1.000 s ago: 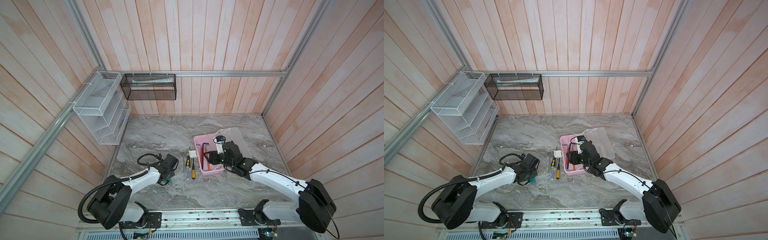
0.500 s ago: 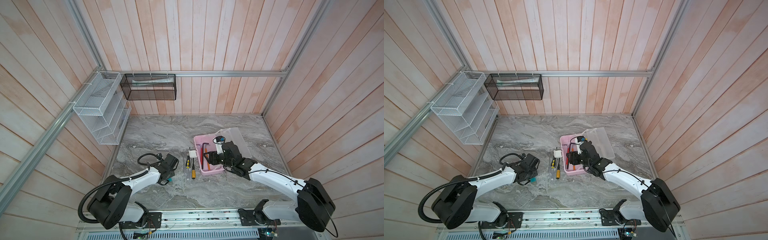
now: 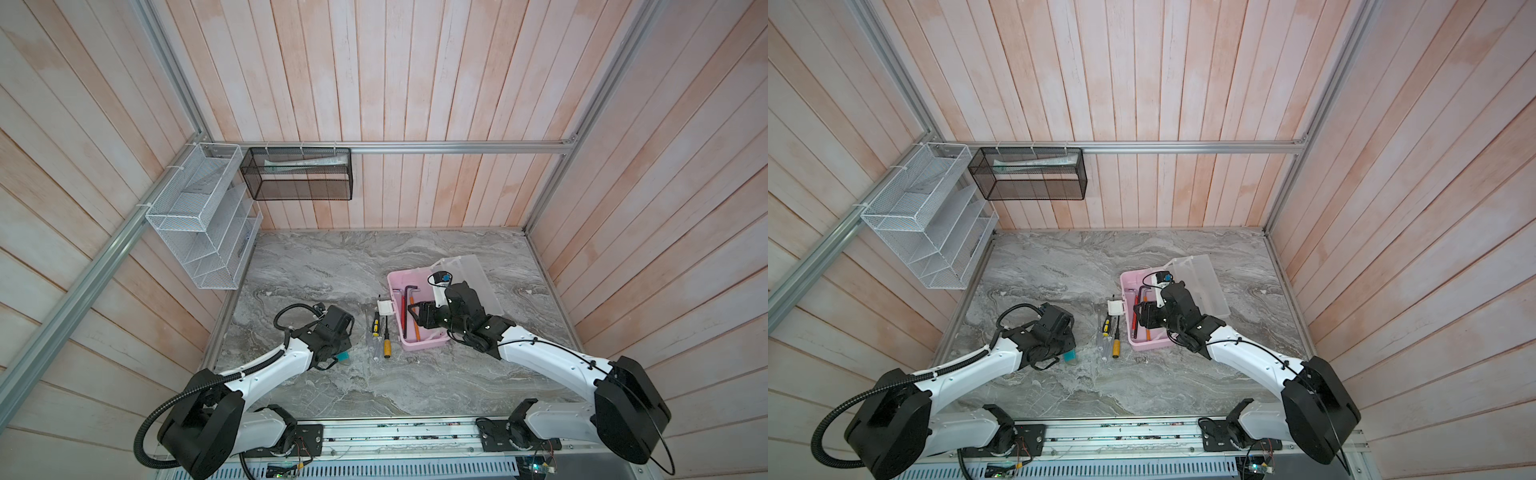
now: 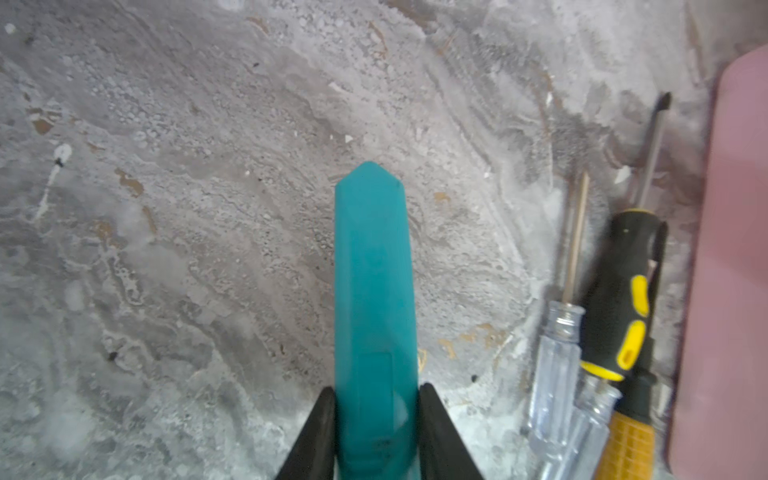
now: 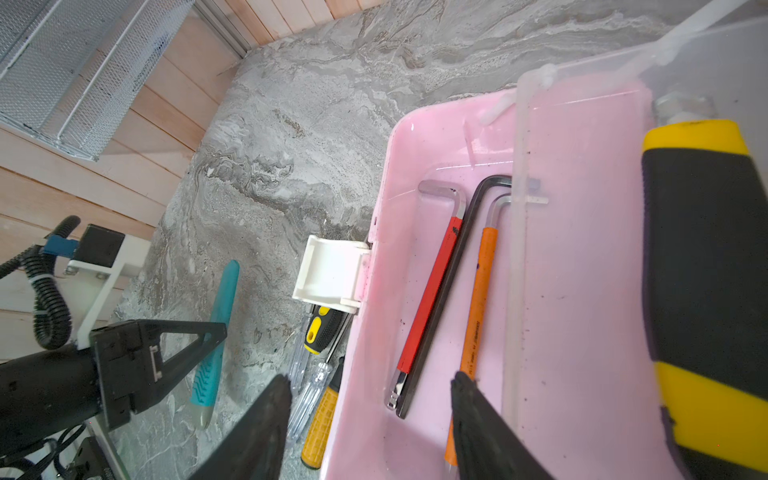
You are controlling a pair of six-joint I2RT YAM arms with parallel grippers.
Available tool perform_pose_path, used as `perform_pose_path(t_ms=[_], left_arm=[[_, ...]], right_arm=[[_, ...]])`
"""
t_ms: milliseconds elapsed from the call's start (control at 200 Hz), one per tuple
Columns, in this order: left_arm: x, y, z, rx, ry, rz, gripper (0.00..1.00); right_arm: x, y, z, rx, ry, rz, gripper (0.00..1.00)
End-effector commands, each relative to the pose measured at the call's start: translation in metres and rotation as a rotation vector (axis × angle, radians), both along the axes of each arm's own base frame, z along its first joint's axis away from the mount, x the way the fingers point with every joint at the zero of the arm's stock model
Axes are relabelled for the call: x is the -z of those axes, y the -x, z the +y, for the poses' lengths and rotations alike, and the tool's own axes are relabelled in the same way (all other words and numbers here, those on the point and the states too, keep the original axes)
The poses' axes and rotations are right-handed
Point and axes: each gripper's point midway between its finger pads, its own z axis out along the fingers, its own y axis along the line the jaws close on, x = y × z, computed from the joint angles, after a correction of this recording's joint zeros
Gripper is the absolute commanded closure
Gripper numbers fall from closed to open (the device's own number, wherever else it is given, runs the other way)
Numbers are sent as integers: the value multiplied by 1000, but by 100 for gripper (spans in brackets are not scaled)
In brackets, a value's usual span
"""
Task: Pack the tool kit
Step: 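Lift the teal knife with the left gripper and lower it into the box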
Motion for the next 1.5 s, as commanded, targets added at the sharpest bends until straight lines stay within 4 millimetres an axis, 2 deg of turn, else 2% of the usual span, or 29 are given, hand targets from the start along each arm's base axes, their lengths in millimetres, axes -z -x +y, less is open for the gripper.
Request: perform_pose_path(t_ms=[0,195,425,545,710,900,1005,1100,1205,1315,1400,1495], left_arm=[[-31,-14,-17,33,88,-72,73],[-62,-22,-30,59,159,-138,73],[-76,-25,-44,75,212,-188,73],[-88,-29,-57,94,241,-216,73],[-116,-40,-95,170,267,-271,73],[-140,-57,-146,258,317,-327,73],[-159,-66,-182,310,391,-359,73],[-168,-72,-220,368,424,-369,73],[-165,-78,-256,408,447,-352,72],[-149,-84,-286,423,478,-326,71],[-134,-90,-299,417,466,-294,71],[-119,-97,-303,392,449,-282,71]], right_arm=[[-7,-1,0,-2,-40,1,39],[-18,-5,-1,-7,-88,-1,40],[-36,-4,-7,-1,-93,-37,40],[-46,-11,-19,36,-94,-63,39],[-66,-25,-43,92,-129,-91,39],[-90,-27,-67,150,-149,-154,39],[-94,-29,-75,171,-158,-166,39],[-98,-31,-80,183,-146,-182,39],[-103,-32,-91,218,-137,-200,39],[-109,-30,-103,239,-148,-226,39],[-109,-27,-108,246,-145,-226,39],[-106,-24,-112,250,-146,-222,39]])
